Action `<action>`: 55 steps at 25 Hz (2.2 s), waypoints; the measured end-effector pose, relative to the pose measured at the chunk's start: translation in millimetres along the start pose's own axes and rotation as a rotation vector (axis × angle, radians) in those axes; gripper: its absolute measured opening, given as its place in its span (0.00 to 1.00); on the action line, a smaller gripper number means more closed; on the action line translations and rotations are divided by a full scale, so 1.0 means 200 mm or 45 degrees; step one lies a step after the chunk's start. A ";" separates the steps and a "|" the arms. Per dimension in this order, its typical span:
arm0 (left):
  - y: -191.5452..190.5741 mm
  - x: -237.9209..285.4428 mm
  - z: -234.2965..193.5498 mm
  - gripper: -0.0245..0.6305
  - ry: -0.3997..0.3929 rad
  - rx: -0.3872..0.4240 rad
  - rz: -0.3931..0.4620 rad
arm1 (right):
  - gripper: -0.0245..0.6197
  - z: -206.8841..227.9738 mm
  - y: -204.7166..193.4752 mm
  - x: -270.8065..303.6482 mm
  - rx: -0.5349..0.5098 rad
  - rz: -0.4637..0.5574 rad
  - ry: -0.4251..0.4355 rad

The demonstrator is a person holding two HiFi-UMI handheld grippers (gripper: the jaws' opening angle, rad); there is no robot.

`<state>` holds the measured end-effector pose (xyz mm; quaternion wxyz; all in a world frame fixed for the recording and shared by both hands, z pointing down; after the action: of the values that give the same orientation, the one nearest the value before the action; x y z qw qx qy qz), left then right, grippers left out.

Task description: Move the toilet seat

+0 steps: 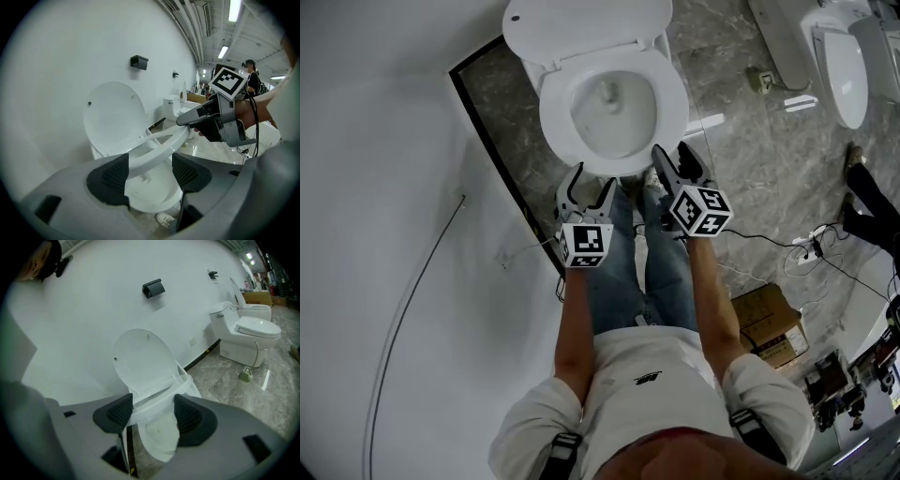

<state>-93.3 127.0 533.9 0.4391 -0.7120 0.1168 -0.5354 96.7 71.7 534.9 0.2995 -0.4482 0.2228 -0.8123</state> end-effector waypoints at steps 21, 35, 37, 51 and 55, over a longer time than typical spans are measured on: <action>0.16 -0.01 -0.09 0.51 -0.017 -0.064 0.048 | 0.49 -0.15 0.10 -0.12 -0.291 0.064 0.067; 0.29 0.00 -0.16 0.51 -0.055 -0.052 0.087 | 0.49 -0.30 0.09 -0.09 -0.585 0.051 0.072; 0.30 0.00 -0.17 0.51 -0.058 -0.054 0.092 | 0.49 -0.31 0.10 -0.08 -0.629 0.054 0.066; 0.41 0.00 -0.24 0.51 -0.063 -0.083 0.122 | 0.48 -0.37 0.23 -0.05 -0.681 0.072 0.109; 0.44 0.00 -0.26 0.51 -0.061 -0.094 0.125 | 0.48 -0.38 0.27 -0.04 -0.682 0.072 0.125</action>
<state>-110.8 49.9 470.8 0.4409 -0.7337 0.1610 -0.4913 50.0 46.1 458.9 0.1816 -0.4650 0.4563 -0.7366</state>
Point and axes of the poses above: the fingertips, and each gripper's own axes: x forward along the fingers, z to its right, y out of its top, the point moved 5 cm from there along -x, backward along the fingers, and after that the axes turned 2 degrees about -x, right-handed, at the moved point
